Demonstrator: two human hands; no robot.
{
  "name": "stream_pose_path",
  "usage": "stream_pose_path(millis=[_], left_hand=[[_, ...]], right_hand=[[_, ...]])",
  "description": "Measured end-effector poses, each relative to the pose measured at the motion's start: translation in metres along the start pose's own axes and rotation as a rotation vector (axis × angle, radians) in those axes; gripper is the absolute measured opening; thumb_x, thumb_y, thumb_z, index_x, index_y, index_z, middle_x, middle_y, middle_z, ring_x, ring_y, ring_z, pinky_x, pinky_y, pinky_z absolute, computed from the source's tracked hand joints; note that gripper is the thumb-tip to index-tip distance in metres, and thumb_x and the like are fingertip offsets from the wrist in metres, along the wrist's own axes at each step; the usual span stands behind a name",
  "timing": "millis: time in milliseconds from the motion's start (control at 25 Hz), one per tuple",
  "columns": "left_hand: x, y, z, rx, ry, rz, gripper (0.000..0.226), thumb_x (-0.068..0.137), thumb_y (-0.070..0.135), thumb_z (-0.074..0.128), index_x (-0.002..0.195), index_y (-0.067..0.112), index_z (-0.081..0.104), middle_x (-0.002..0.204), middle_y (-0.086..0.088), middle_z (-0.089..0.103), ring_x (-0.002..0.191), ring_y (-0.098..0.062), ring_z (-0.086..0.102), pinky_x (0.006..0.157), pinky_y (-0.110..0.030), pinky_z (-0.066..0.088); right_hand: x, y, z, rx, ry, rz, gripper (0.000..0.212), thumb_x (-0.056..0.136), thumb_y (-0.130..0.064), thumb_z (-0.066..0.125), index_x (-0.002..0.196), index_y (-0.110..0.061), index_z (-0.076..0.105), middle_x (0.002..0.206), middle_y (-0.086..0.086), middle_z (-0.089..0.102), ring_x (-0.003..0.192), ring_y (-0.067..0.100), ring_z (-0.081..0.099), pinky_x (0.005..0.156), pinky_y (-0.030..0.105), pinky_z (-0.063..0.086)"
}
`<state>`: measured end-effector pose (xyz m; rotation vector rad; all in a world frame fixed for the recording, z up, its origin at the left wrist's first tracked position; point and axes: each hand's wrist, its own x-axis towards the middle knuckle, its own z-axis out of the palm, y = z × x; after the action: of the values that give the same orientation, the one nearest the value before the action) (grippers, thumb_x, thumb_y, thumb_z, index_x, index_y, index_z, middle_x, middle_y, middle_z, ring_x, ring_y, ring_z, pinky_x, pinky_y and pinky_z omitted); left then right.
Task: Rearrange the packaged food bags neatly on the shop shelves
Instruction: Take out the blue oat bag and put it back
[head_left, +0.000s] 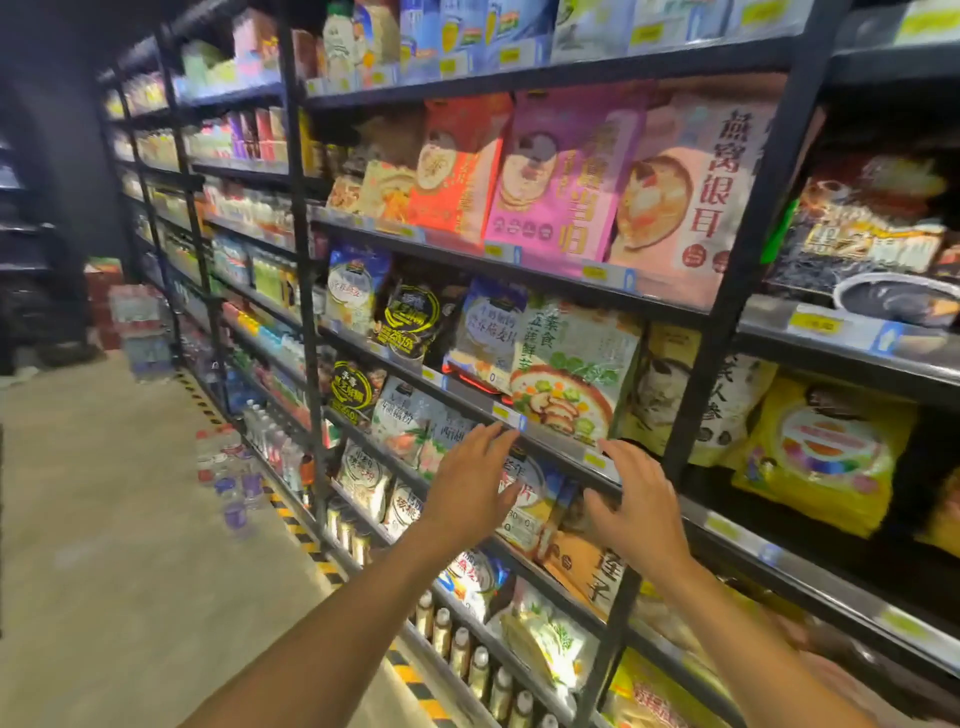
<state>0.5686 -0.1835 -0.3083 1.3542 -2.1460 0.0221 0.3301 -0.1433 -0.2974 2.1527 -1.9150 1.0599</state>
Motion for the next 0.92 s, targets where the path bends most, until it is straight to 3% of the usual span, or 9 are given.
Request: stream_pose_path(millis=[240,560,920], left_hand=[[-0.008,-0.119,-0.051,0.111,0.069,-0.174,0.068,0.099,0.045,0.06,0.159,0.03,0.029,0.168,-0.001,0.028,0.158,-0.025,0.022,0.125,-0.047,0.03],[0.058,-0.29,-0.08,0.199,0.099,-0.305,0.075,0.098,0.05,0.06,0.162,0.029,0.025,0.172,0.0,0.022,0.16,-0.025,0.016,0.129,-0.048,0.023],[0.15,-0.448,-0.08,0.169,0.104,-0.402,0.075,0.098,0.051,0.062,0.161,0.03,0.027,0.17,0.001,0.026,0.159,-0.022,0.019,0.128,-0.047,0.027]], right_hand=[[0.076,-0.078,0.086,0.051,-0.135,-0.125,0.074,0.093,-0.046,0.065,0.158,-0.031,0.034,0.166,-0.005,0.028,0.155,0.022,0.022,0.122,0.053,0.03],[0.223,-0.16,0.227,0.154,-0.15,-0.241,0.07,0.089,-0.043,0.067,0.153,-0.03,0.042,0.161,-0.004,0.035,0.15,0.024,0.031,0.117,0.056,0.035],[0.368,-0.224,0.365,0.177,-0.241,-0.238,0.071,0.09,-0.044,0.066,0.154,-0.025,0.041,0.165,-0.001,0.028,0.154,0.022,0.023,0.121,0.049,0.03]])
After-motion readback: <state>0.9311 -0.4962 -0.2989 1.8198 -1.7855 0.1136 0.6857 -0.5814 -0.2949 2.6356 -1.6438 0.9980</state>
